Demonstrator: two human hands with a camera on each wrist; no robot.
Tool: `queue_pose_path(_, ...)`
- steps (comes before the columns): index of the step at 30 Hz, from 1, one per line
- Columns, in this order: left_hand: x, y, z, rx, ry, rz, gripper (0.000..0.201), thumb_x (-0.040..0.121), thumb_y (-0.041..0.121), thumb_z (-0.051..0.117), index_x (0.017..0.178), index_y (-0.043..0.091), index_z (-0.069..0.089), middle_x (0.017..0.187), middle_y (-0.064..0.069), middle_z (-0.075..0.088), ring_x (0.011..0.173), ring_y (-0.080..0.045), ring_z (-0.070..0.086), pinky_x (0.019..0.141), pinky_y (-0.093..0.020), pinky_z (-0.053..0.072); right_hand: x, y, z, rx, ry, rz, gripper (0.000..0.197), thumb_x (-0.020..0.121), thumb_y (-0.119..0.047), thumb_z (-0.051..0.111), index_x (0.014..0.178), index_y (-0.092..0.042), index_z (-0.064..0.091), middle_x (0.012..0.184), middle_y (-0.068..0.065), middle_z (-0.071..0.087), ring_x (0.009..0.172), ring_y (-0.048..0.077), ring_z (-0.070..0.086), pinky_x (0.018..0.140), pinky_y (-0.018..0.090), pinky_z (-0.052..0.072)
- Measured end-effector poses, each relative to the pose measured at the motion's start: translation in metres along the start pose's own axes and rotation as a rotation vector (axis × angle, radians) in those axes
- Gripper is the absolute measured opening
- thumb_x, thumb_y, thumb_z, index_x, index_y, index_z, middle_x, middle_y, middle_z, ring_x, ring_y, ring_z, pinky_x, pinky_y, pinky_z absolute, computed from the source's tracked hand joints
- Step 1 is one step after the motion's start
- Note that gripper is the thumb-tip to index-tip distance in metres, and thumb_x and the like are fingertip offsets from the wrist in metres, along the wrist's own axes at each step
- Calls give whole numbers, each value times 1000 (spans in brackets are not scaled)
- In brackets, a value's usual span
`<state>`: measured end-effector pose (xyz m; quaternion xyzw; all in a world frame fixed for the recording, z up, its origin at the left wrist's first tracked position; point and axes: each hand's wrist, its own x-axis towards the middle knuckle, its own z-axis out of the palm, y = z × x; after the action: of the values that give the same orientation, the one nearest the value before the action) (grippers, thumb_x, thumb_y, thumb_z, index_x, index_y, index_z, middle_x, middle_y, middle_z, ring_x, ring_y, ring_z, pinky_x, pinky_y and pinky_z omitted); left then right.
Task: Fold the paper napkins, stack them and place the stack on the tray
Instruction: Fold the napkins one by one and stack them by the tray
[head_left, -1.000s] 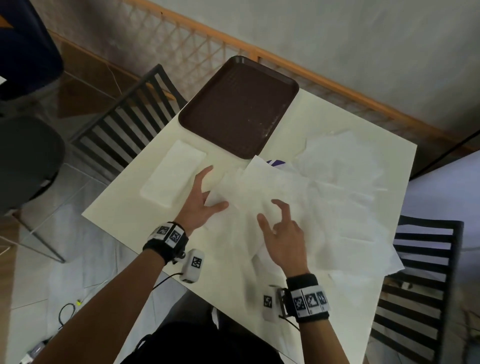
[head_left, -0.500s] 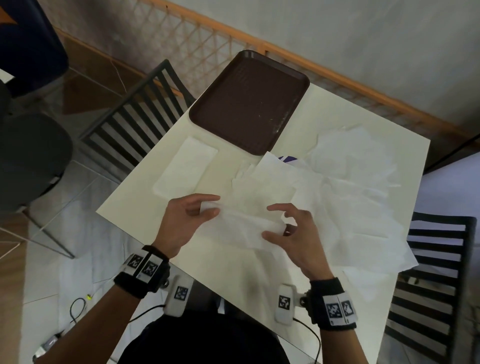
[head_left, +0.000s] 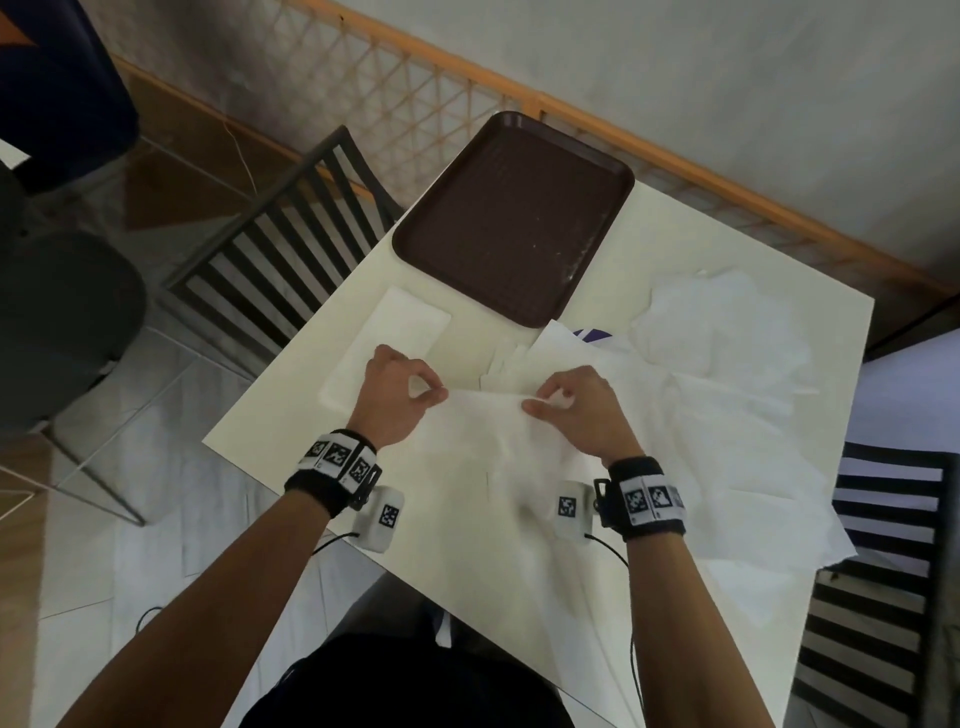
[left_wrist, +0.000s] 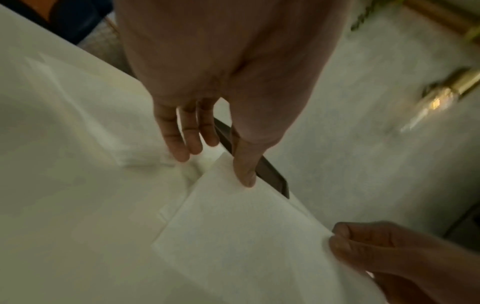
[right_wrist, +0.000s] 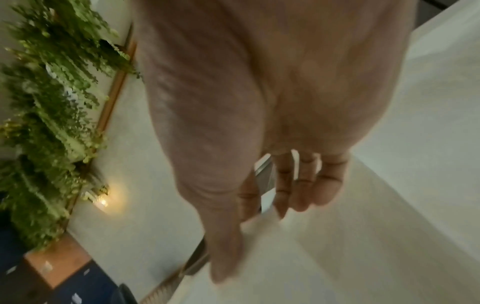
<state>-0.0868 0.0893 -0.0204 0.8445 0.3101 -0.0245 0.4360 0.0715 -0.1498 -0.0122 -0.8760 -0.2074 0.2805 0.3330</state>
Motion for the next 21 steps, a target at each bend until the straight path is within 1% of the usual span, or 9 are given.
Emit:
queue_pose_path(1, -2, -1, -6, -45, 9, 16, 10, 90, 30, 84, 89, 30, 74, 118, 1, 57, 114, -19, 59, 104, -35, 49, 0, -6, -2, 112, 38, -33, 18, 92, -41, 86, 91, -27, 74, 97, -13, 72, 97, 12, 66, 88, 28, 51)
queue_pose_path(3, -9, -2, -21, -170, 30, 26, 8, 96, 28, 79, 97, 21, 75, 111, 6, 73, 107, -11, 69, 100, -36, 57, 1, -17, -6, 319, 58, -52, 20, 96, -36, 83, 96, -21, 70, 80, -20, 68, 79, 5, 64, 75, 20, 51)
queue_pose_path(5, -16, -3, -37, -250, 90, 23, 11, 98, 29, 76, 97, 18, 73, 93, 6, 80, 87, -11, 75, 88, -40, 62, 11, -30, -5, 380, 14, -57, 24, 91, -32, 89, 100, -20, 70, 77, -7, 67, 74, 13, 64, 69, 28, 54)
queue_pose_path(7, -20, -9, -49, -237, 179, 14, 12, 99, 31, 75, 94, 21, 71, 76, 3, 78, 68, -16, 71, 77, -41, 60, 31, -44, 2, 330, 17, -67, 25, 86, -26, 93, 100, -22, 73, 81, 6, 71, 77, 17, 68, 73, 38, 60)
queue_pose_path(9, -22, -20, -57, -209, 261, -22, 12, 99, 31, 74, 93, 24, 68, 69, -1, 75, 62, -19, 68, 75, -40, 57, 57, -63, 11, 291, 90, -86, 24, 84, -20, 94, 97, -23, 74, 87, -1, 78, 83, 13, 74, 81, 31, 61)
queue_pose_path(12, -22, -38, -59, -167, 349, -65, 12, 99, 29, 75, 99, 25, 63, 73, -3, 75, 64, -25, 69, 77, -37, 53, 96, -101, 31, 194, 114, -182, 29, 82, -23, 96, 100, -26, 73, 89, -9, 80, 87, 2, 77, 87, 22, 60)
queue_pose_path(15, -18, -53, -56, -90, 406, -100, 23, 98, 21, 76, 109, 18, 57, 79, -1, 73, 73, -25, 68, 81, -33, 43, 136, -132, 59, 58, 47, -274, 29, 85, -22, 93, 99, -26, 68, 86, -13, 77, 87, 0, 74, 88, 21, 57)
queue_pose_path(19, -11, -69, -48, -12, 385, -178, 27, 98, 19, 73, 110, 23, 49, 91, -7, 68, 87, -32, 61, 77, -38, 48, 172, -158, 94, -126, -51, -366, 30, 91, -14, 86, 96, -28, 61, 82, -7, 74, 103, 24, 68, 96, 39, 56)
queue_pose_path(21, -7, -72, -45, 19, 376, -195, 24, 98, 18, 70, 109, 22, 49, 89, -8, 69, 84, -33, 61, 76, -42, 51, 182, -162, 108, -218, -95, -379, 24, 95, -9, 80, 101, -24, 62, 88, -2, 72, 105, 22, 63, 97, 43, 57)
